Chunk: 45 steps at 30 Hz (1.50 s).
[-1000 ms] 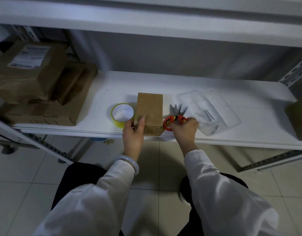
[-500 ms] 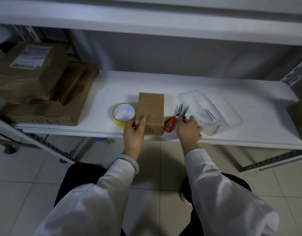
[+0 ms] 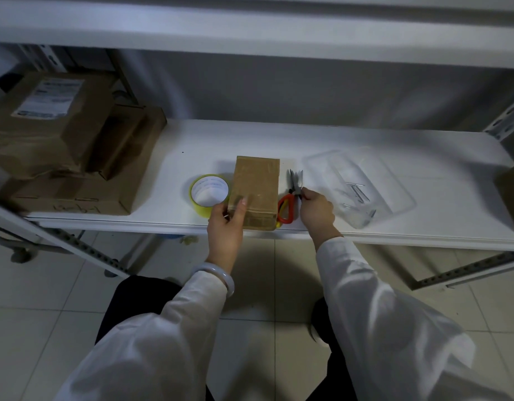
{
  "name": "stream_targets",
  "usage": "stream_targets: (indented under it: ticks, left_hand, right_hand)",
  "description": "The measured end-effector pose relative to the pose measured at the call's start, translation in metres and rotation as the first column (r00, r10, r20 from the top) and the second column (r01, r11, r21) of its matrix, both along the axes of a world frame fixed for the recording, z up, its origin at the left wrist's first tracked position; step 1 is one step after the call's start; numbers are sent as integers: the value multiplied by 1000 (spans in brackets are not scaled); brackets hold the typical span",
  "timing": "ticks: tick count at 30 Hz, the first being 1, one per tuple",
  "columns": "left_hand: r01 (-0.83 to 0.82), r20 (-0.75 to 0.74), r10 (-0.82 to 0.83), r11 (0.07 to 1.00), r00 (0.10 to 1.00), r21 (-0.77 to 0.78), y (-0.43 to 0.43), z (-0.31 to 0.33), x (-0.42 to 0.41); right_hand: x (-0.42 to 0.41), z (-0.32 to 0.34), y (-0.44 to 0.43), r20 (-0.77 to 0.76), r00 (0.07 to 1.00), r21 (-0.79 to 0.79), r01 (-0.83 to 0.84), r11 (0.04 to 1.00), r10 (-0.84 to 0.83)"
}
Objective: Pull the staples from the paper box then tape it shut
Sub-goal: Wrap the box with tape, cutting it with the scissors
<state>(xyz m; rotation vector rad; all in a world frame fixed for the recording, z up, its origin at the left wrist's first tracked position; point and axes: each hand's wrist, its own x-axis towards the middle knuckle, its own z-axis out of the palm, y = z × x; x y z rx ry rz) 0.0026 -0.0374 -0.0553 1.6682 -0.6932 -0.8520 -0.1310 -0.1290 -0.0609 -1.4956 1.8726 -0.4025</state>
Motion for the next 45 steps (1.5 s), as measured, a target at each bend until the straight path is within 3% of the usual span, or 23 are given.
stream_targets:
  ticks: [6,8,10,11,13,14,16,24,29,39,45]
  left_hand:
    - [-35,-11,35,999,999,-3,0,-2,-2]
    - [-46,5,46,999,999,-5,0,-4,-3]
    - [-56,26,57,998,998,-33,0,-5,-4]
    - [-54,35,55,997,998,-52,0,-3,-8]
    - [-58,42,61,996,997,-74,1,-1,-10]
    - [-56,40,60,995,997,-82,2,-1,-12]
    - [-52,36,55,995,998,-87,4,0,-15]
    - [-42,79,41,999,996,8,8,3,-19]
    - [-25,90,23,999,996,31,7,1,-13]
    - [18,83,-20,1000,996,23,9,5,-11]
    - [68,57,-70,997,996,30,13,14,-11]
  right_hand:
    - [-11,9,15,218,976,-216,50,975,-2]
    - [-20,15,23,95,995,-405,24,914,16]
    - [-31,18,28,-132,985,-615,5,788,-109]
    - [-40,23,33,-234,953,-621,6,784,-193]
    - [-51,30,39,-380,898,-403,54,913,-221]
    - [-56,32,42,-414,886,-296,84,951,-207]
    - [-60,33,47,-444,879,-225,80,971,-175]
    - [-42,34,51,-420,906,-240,-166,957,52]
    - [-40,27,55,-293,954,-310,-151,939,57]
    - [-37,27,52,-315,948,-326,-162,931,55]
    - [-25,45,65,-243,952,-486,-284,826,185]
